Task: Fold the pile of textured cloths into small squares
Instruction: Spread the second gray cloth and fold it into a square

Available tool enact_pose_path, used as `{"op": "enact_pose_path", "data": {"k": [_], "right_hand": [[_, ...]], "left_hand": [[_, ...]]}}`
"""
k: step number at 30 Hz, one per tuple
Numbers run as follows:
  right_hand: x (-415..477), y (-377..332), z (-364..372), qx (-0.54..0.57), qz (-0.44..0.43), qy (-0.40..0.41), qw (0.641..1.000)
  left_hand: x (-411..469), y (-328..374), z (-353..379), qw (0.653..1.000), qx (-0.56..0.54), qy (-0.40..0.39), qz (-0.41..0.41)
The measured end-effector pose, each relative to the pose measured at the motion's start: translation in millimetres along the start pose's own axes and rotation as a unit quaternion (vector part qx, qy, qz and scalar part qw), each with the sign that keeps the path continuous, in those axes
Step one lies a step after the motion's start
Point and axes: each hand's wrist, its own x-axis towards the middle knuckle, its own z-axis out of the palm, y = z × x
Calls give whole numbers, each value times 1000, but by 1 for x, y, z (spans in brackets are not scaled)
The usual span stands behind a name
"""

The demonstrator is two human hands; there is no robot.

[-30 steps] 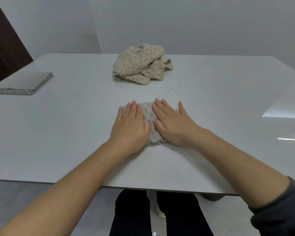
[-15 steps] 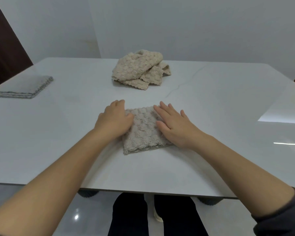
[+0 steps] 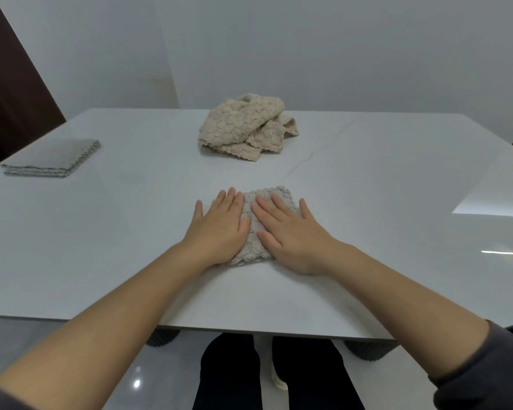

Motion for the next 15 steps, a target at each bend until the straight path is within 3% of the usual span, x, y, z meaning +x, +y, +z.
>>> {"op": "enact_pose_path", "data": {"k": [3,6,9,12,15], "right_hand": [[-7,3,-6,57,27,35,997],[-13,7,-12,91,66,70,991],[-13,8,-13,105,101,81,986],[-13,8,-12,111,113,80,984],[-13,7,-10,109,111,83,984]], "left_hand": [[9,-8,-14,997,-59,43,-34],[20,-17,-33,986,-89,50,-135],[27,-19,-49,965,-150,-7,-216],[30,-15,-55,939,-231,-75,-243],[35,-15,-56,926,-263,-93,-253]]}}
